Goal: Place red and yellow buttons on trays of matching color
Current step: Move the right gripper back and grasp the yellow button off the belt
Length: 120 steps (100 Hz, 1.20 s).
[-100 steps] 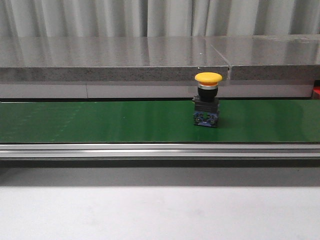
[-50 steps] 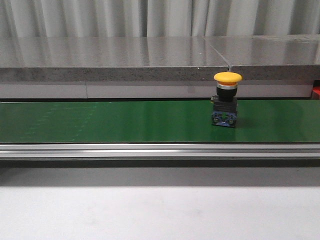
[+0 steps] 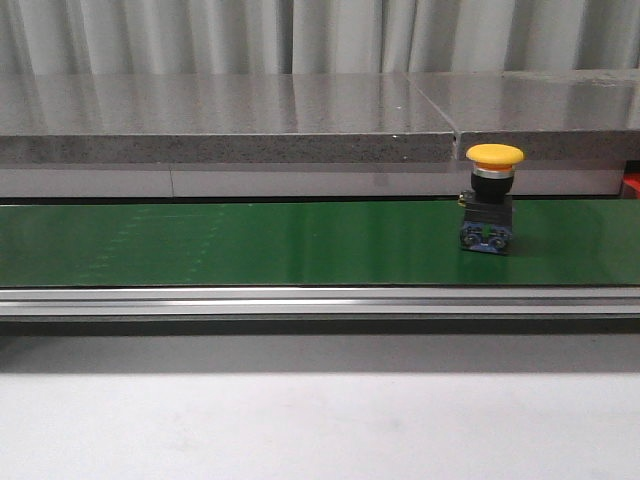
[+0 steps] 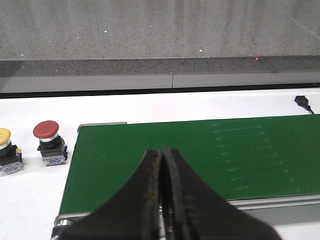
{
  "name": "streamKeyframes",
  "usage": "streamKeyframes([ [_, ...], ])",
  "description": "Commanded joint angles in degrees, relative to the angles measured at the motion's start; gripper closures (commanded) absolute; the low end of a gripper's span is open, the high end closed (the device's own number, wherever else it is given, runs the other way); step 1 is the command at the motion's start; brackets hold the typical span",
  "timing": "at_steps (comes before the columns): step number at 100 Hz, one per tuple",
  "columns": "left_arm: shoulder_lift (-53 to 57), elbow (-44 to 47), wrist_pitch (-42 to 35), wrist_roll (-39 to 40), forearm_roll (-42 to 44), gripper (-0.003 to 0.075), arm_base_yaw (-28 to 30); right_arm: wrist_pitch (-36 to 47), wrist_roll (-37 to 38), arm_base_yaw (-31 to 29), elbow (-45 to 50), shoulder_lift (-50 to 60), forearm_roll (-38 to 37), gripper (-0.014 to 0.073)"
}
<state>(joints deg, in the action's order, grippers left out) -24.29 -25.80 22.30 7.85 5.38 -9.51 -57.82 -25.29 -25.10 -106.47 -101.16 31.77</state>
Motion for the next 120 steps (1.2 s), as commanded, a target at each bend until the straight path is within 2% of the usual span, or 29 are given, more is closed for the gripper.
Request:
streamKeyframes([
  [1,-0.29,-1.48,-4.7,0.18,0.12,0.0739,-0.45,-2.42,-0.88,1.1,-1.7,4.79,1.96,0.0043],
  [13,-0.29,-1.48,-4.7,0.18,0.12,0.0739,-0.45,-4.73,-0.88,3.06,0.07,7.31,1.96,0.0043],
  [23,-0.29,-1.48,-4.7,0.18,0.12,0.0739,-0.45,-3.94,-1.21,4.76,5.04,10.38,1.96,0.0043],
  [50,-0.29,-1.48,-4.7,0.18,0.12,0.0739,-0.45,4.07,-7.11,10.27,22.89,20.51,1.96,0.0043],
  [72,-0.29,-1.48,-4.7,0.18,0.12,0.0739,-0.45,9.26,-14.07,13.66,34.63,23.77,1.96,0.0043],
  [100,-0.29,-1.48,-4.7,0.18,0.12,0.0739,-0.45,16.91,-16.8,19.69,43.82,23.58,1.96,0.0043],
  [120,-0.29,-1.48,-4.7,0.18,0.12,0.0739,-0.45,21.31,-17.44,21.85,46.33,23.51,1.96,0.0043],
])
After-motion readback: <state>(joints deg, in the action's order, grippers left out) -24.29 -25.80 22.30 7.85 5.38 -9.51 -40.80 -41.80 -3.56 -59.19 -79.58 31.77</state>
